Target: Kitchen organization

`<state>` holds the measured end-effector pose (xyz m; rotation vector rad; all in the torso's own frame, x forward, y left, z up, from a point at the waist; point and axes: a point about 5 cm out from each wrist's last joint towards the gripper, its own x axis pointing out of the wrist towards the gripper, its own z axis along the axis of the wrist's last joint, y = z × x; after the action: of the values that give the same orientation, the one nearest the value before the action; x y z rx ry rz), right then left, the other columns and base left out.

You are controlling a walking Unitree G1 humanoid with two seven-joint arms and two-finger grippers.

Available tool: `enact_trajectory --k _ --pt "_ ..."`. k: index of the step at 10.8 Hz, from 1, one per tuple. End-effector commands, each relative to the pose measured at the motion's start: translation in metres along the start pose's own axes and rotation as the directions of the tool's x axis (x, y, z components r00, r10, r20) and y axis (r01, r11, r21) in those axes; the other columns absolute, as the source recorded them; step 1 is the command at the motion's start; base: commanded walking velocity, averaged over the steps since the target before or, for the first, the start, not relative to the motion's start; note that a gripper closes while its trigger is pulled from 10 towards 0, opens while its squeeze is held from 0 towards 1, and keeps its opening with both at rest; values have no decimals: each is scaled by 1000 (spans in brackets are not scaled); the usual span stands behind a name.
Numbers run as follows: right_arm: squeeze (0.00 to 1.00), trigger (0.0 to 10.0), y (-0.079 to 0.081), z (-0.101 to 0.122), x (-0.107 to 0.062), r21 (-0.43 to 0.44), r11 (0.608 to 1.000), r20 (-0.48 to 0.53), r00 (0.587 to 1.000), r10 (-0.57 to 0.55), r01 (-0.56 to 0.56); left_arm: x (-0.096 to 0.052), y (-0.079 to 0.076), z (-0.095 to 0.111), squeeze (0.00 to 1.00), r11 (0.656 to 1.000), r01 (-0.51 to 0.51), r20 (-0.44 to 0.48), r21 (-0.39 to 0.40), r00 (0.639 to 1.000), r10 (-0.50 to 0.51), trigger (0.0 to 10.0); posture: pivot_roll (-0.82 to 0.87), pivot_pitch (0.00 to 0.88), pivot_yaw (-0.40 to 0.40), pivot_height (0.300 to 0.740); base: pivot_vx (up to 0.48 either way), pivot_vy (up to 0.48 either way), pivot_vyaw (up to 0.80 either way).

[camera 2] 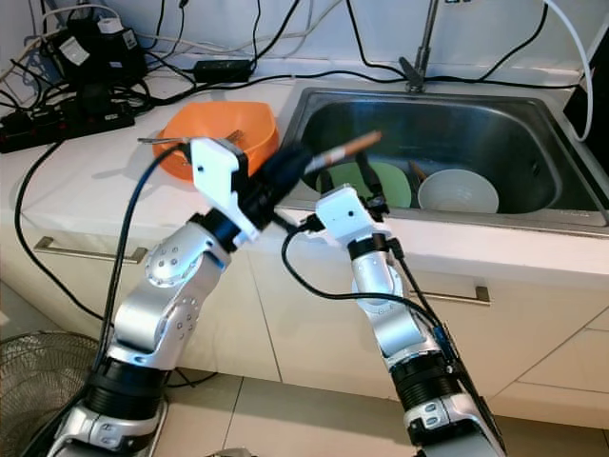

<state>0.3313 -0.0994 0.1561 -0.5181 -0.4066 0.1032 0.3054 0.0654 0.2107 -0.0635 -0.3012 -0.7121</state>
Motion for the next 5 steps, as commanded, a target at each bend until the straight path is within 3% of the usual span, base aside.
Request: enact_trajectory --k 1,5 --pt "0 10000 -6 6 6 -21 999 32 999 -35 36 -1 -1 3 0 1000 9 -6 15 1000 -9 10000 115 0 68 740 0 0 0" --pt "0 10000 -8 4 6 -30 998 19 998 -61 61 -4 -2 1 0 999 42 -40 9 998 -42 10000 120 0 70 740 0 0 0"
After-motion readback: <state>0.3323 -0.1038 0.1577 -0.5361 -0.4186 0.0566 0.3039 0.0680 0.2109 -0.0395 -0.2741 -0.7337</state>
